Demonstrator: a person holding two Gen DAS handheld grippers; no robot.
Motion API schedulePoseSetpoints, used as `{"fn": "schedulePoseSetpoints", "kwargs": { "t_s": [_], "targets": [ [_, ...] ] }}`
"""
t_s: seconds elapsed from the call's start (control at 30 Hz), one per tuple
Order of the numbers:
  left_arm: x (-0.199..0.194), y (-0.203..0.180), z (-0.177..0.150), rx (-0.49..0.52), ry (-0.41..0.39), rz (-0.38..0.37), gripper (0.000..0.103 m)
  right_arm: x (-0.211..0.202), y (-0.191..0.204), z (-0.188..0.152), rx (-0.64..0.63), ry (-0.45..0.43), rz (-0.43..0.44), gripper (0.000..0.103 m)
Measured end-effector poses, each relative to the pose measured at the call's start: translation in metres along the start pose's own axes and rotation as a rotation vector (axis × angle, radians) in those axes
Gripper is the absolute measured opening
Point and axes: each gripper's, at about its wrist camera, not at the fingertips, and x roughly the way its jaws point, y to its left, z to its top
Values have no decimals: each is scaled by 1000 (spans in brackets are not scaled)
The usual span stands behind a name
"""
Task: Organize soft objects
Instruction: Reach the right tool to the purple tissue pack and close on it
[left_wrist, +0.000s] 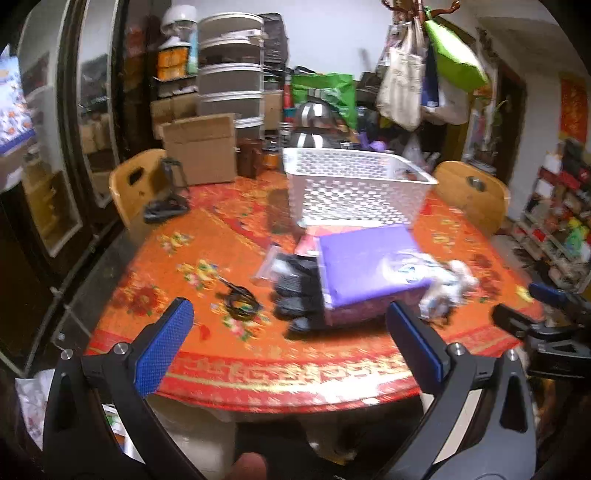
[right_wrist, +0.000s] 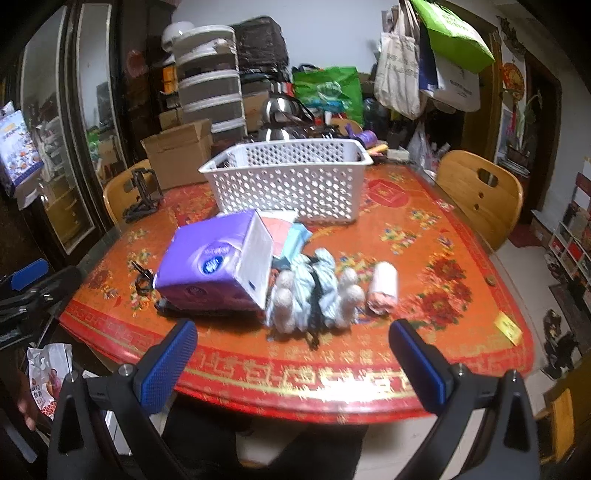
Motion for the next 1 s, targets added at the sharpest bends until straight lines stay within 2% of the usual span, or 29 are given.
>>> {"fn": "schedulePoseSetpoints", "kwargs": {
  "t_s": [0.07, 0.17, 0.23, 0.33, 0.43, 0.53, 0.6, 0.73, 0.77, 0.9, 1.0],
  "targets": [
    [20, 0, 0, 6, 41, 12, 103, 9, 3, -1, -23, -43, 29, 103],
    [52, -1, -9, 28, 98, -65, 103, 31, 9, -3, -72, -11, 50, 103],
    [67, 1, -16, 10, 98, -95, 103, 45, 15, -5, -84, 16, 87, 103],
    [83, -4, -23, 20, 102, -142, 103, 57, 25, -7, -122, 24, 82, 103],
    [96, -9, -30, 52, 90, -140, 103, 64, 29, -5, -142, 10, 108, 102],
    [107, -9, -32, 60, 78, -157, 102, 70, 32, -2, -153, 1, 94, 94],
    [113, -9, -31, 55, 77, -173, 99, 75, 32, 1, -153, -3, 105, 90],
    [122, -10, -31, 62, 58, -218, 94, 82, 36, 5, -176, -10, 125, 76],
    [125, -11, -31, 66, 52, -231, 91, 83, 38, 5, -186, -11, 130, 73],
    [133, -16, -30, 79, 58, -278, 67, 90, 44, 9, -228, -18, 154, 64],
    [133, -21, -31, 94, 45, -297, 62, 93, 45, 11, -231, -20, 183, 63]
  ]
}}
